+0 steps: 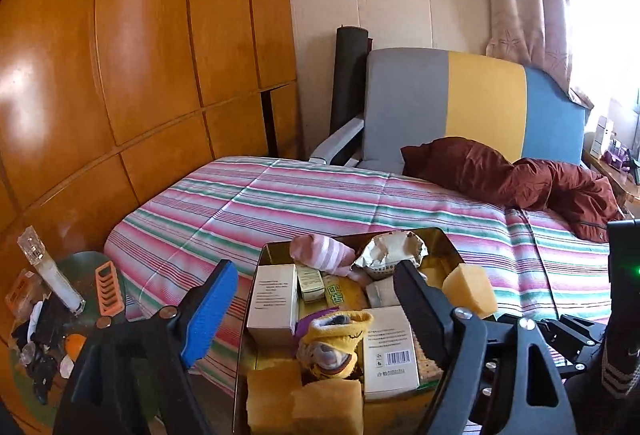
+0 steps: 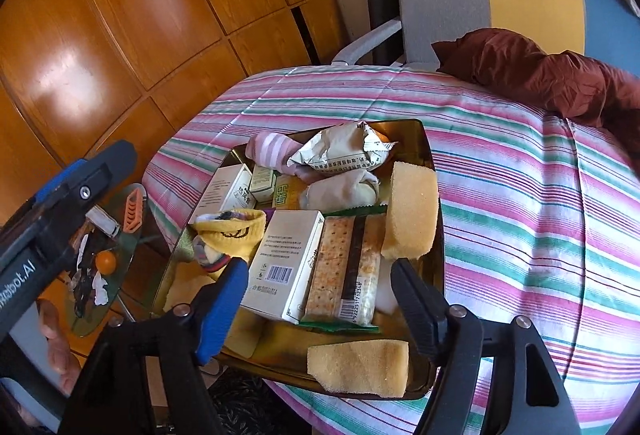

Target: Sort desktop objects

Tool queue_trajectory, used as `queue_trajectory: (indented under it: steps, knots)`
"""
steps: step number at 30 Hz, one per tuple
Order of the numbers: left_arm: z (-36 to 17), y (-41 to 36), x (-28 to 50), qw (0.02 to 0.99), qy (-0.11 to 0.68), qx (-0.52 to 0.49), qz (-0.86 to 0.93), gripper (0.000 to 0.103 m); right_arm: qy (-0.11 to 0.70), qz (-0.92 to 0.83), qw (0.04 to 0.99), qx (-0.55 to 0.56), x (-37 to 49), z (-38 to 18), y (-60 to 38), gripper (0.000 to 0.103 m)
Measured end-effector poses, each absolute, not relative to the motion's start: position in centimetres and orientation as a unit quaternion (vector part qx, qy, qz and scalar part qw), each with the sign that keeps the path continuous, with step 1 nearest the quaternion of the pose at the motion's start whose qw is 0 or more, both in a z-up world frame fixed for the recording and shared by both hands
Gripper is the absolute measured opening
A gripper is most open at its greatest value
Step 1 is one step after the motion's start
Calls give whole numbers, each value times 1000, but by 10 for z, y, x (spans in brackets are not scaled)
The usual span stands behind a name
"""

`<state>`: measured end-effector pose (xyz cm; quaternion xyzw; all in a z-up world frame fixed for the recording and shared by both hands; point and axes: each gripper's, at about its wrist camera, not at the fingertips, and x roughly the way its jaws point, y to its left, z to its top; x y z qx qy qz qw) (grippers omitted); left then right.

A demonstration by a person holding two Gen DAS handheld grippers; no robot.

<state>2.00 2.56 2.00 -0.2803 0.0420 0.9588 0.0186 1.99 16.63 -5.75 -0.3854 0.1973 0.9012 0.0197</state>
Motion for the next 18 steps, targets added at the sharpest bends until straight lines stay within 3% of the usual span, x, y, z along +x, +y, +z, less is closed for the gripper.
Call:
queue_trajectory:
  steps: [8, 11, 18]
  knots:
    - [12, 33, 18, 21, 64, -293, 954, 77, 203, 901, 22, -384, 24, -60, 169, 77]
    - [6, 29, 15, 33, 53, -305, 950, 65, 201, 900, 24, -386, 24, -61, 169, 78]
    - [4, 25, 15, 30, 48, -293, 954, 62, 196, 900, 30, -388, 23, -62, 169, 78]
